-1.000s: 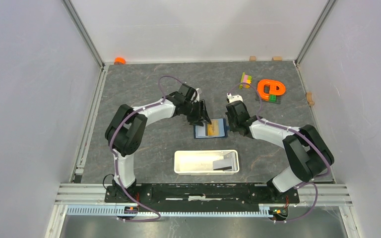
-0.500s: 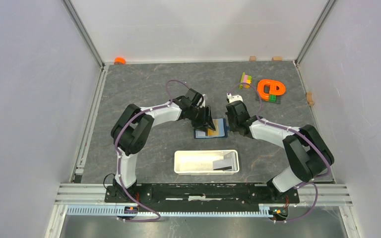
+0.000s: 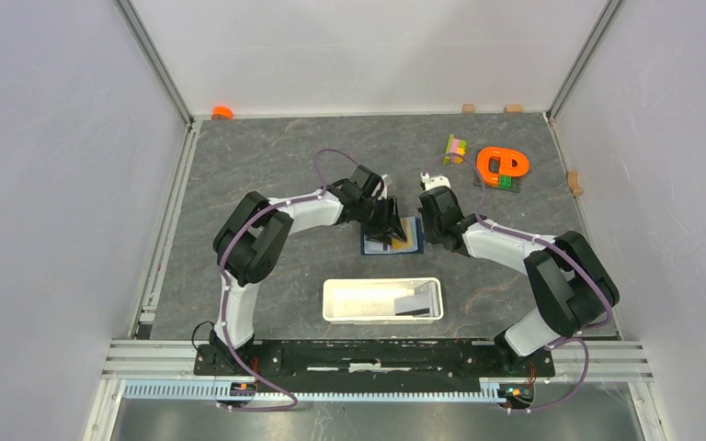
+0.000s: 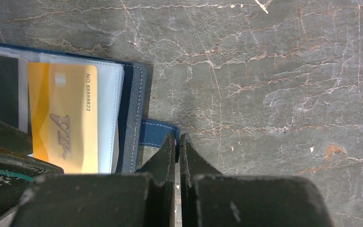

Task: Put the credit cards into the card holder
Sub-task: Insert the credit card into the card holder, then close the card holder at the center of the board.

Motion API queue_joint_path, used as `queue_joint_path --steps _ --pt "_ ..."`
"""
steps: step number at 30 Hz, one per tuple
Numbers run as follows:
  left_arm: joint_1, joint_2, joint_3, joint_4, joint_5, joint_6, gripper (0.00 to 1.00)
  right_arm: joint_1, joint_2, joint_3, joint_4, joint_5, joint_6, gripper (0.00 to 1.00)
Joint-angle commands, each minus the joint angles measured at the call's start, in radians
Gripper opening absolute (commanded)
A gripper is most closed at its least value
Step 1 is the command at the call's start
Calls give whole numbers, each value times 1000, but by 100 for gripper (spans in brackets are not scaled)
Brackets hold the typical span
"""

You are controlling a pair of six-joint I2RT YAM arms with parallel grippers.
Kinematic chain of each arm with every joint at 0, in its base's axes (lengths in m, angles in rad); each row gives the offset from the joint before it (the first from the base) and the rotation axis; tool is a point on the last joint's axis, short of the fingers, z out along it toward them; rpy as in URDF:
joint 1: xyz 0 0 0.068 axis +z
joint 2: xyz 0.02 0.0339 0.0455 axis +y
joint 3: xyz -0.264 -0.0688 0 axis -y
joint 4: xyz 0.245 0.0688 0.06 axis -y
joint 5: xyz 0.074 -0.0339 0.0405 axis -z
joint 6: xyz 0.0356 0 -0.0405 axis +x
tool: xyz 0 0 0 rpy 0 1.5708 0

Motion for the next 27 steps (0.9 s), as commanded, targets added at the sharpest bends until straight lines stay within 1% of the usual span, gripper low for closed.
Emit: queue_joint_path --steps 1,12,16,19,20,23,27 --pt "-13 34 52 45 -27 -11 55 -2 -31 -3 14 -11 9 0" --pt "-40 27 61 136 -14 18 55 -3 -24 -3 15 -16 10 0" --pt "-50 29 53 202 7 35 55 -2 -26 -3 15 -17 11 0" --pt "-56 30 46 221 8 40 54 -2 -24 0 12 -19 9 0" --pt "-57 29 41 257 5 42 54 -2 -25 0 11 -18 9 0" --pt "-61 25 29 298 5 47 54 -2 -24 -3 10 -17 9 0" --pt "-59 13 13 298 -3 61 55 -3 -33 -1 4 -13 13 0"
